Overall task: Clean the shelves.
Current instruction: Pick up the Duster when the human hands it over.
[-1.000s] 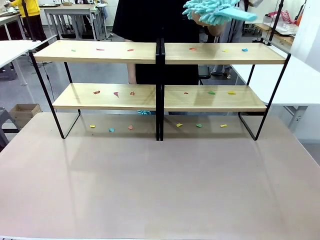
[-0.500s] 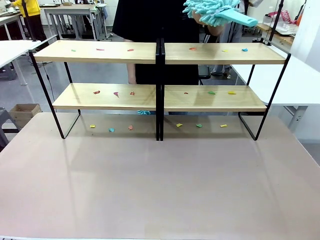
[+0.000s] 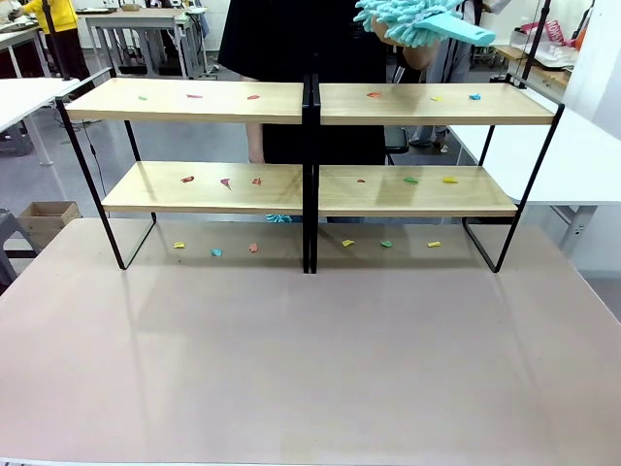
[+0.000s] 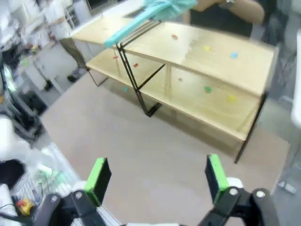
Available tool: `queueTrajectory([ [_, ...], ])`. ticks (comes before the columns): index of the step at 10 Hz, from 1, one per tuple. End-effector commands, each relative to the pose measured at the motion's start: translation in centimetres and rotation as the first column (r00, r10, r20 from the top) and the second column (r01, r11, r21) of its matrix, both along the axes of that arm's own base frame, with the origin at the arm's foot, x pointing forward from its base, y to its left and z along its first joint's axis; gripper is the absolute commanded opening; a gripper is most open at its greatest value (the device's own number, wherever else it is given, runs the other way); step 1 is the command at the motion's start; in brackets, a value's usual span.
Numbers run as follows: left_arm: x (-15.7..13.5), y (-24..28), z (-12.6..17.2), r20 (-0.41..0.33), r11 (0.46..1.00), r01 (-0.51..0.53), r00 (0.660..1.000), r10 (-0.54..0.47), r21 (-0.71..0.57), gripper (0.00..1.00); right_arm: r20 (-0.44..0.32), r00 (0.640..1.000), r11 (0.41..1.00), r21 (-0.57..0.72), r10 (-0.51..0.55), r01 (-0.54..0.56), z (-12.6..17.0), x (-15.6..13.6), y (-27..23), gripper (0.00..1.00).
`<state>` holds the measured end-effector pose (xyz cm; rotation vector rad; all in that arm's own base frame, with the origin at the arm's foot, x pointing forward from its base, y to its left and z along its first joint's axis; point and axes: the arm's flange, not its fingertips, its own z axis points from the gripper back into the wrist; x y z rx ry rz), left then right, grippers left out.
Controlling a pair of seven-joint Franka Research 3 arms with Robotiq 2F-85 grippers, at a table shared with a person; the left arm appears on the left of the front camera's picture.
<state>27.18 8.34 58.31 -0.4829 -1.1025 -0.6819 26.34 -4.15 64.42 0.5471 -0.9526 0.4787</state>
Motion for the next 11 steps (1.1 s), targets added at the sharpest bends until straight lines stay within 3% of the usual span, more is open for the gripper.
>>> queueTrajectory([
  [1,0.0,0.0,0.0,0.000,1.000,0.001,1.000,-0.001,-0.002,1.00,-0.348,0.933,0.897,0.375,-0.096,0.232,6.2,9.2,0.9,1.00],
  [2,0.0,0.0,0.0,0.000,1.000,0.001,1.000,-0.001,-0.002,1.00,-0.240,0.954,0.893,0.368,-0.178,0.259,7.0,9.8,2.2,1.00],
  [3,0.0,0.0,0.0,0.000,1.000,0.001,1.000,-0.001,-0.002,1.00,-0.117,0.993,0.993,0.111,-0.021,0.034,1.7,3.9,0.8,1.00],
  [4,0.0,0.0,0.0,0.000,1.000,0.001,1.000,-0.001,-0.002,1.00,-0.203,0.978,0.967,0.232,-0.058,0.106,3.9,7.7,1.7,1.00],
  [5,0.0,0.0,0.0,0.000,1.000,0.001,1.000,-0.001,-0.002,1.00,-0.283,0.959,0.934,0.349,0.027,0.077,4.0,9.8,2.3,1.00],
  [7,0.0,0.0,0.0,0.000,1.000,0.001,1.000,-0.001,-0.002,1.00,-0.479,0.873,0.838,0.509,0.086,0.197,5.4,14.4,4.2,1.00],
  [9,0.0,0.0,0.0,0.000,1.000,0.001,1.000,-0.001,-0.002,1.00,-0.601,0.793,0.824,0.496,0.098,0.275,5.8,17.8,7.0,1.00],
  [11,0.0,0.0,0.0,0.000,1.000,0.001,1.000,-0.001,-0.002,1.00,-0.647,0.750,0.843,0.473,0.135,0.257,5.4,19.4,9.9,1.00],
])
